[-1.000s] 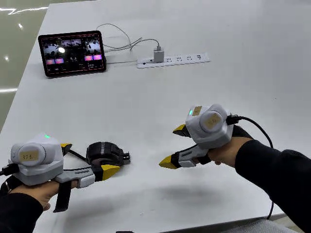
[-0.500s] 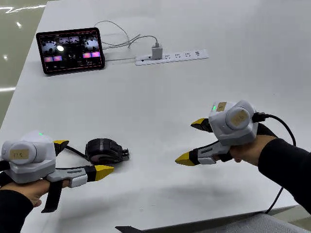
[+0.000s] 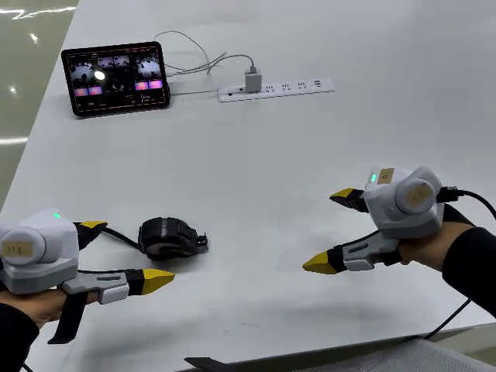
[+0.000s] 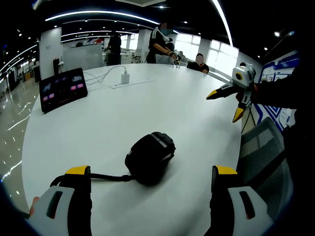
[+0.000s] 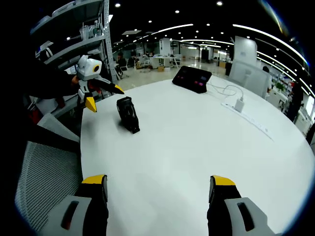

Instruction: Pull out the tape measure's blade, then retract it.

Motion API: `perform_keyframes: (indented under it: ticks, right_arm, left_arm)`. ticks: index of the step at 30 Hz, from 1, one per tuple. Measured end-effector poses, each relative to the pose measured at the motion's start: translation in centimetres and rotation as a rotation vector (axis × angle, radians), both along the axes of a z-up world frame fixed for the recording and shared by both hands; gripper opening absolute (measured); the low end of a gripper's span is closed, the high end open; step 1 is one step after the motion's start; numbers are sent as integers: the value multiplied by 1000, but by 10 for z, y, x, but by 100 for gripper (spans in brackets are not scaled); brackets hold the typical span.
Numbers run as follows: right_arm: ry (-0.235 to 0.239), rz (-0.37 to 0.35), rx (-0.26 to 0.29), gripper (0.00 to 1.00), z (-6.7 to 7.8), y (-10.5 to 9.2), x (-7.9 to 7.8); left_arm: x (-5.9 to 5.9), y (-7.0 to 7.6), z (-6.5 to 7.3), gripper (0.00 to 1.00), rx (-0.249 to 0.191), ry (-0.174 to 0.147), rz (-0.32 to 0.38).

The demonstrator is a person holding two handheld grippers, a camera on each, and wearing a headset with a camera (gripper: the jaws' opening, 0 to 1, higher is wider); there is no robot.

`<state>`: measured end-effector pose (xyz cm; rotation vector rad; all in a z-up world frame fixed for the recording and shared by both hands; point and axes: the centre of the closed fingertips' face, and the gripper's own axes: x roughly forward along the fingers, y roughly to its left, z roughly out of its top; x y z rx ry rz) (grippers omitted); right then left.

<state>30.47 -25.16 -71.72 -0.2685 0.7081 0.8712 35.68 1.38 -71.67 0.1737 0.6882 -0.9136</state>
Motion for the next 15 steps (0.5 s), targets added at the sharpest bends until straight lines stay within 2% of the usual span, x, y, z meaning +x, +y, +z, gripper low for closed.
perform_keyframes:
  ticks: [3, 9, 15]
  right_arm:
    - [-7, -12, 7, 86, 1, -8, -5]
    - [-10, -35, -25, 91, -3, -33, -13]
    - [-17, -59, -27, 95, -1, -51, -21]
  left_arm:
    - [0, 6, -1, 99, 10, 0, -3]
    - [-2, 15, -4, 99, 23, 16, -8]
    - [-3, 21, -5, 99, 37, 6, -15]
